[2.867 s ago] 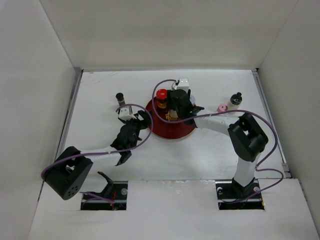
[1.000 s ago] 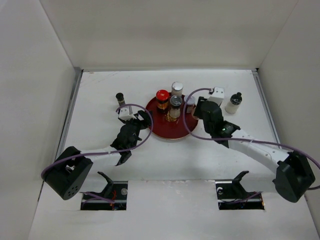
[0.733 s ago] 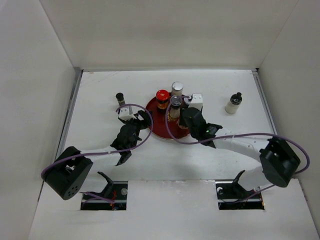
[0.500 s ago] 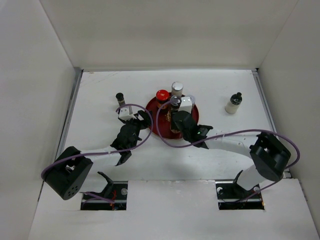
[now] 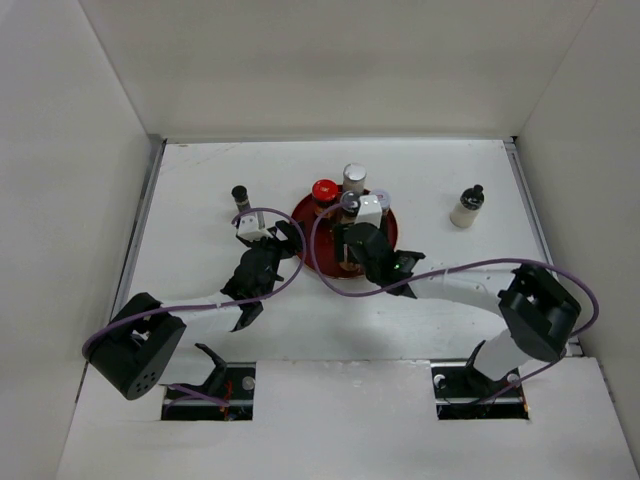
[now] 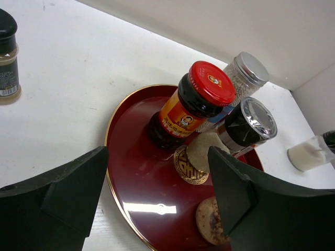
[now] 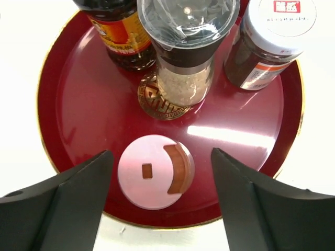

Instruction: Organize the condiment bottles

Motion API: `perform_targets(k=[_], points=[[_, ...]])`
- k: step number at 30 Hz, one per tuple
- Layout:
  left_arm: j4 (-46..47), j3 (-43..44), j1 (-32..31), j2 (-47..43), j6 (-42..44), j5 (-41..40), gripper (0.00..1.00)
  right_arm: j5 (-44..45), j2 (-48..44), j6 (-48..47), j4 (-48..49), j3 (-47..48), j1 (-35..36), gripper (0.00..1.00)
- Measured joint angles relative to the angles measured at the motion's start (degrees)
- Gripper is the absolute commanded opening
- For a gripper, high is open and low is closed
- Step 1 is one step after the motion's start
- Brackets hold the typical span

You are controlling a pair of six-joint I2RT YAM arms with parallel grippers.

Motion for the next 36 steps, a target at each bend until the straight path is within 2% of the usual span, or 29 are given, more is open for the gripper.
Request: perform_targets(k=[3, 6, 8, 10, 12, 15, 19, 28, 32, 36], points=[[0.0, 0.0, -0.02, 0.0, 0.0, 0.0, 0.76, -0.87, -3.85, -0.26, -0.98, -0.35, -0.5, 0.92], [0.0, 0.0, -0.02, 0.0, 0.0, 0.02, 0.76, -1.97, -11.54, -0.7, -0.87, -0.85, -3.61, 0.91], [0.0, 0.0, -0.02, 0.0, 0.0, 0.02, 0.76, -2.03, -16.02, -0.72, -0.22, -0.9, -8.37, 0.9], [0.0, 0.0, -0.02, 0.0, 0.0, 0.02, 0.76, -0.61, -18.84, -0.66, 0.72, -1.22, -14.88, 1.0], [0.0, 0.0, -0.02, 0.0, 0.0, 0.02, 0.76, 1.84, -19.45, -0.81, 1.01, -1.57, -21.64, 1.0], [0.0, 0.0, -0.02, 0.0, 0.0, 0.02, 0.76, 4.66, -17.05, -1.57, 0.85, -1.9, -30.6, 1.0], [0.0, 0.0, -0.04, 0.0, 0.0, 0.02, 0.76, 5.38, -10.8, -2.58, 0.74, -1.86, -38.6, 1.0], [0.0, 0.0, -0.07, 0.0, 0.0, 0.02, 0.76, 0.57, 2.23, -3.69, 0.85, 3.02, -44.7, 1.0], [0.0, 0.0, -0.07, 0.0, 0.0, 0.02, 0.76, -1.18, 5.86, -3.74, 2.8, 4.83, -46.31, 0.9], [0.0, 0.0, -0.07, 0.0, 0.0, 0.04, 0.76, -1.9, 8.0, -3.69, 4.07, 4.96, -47.65, 0.61]])
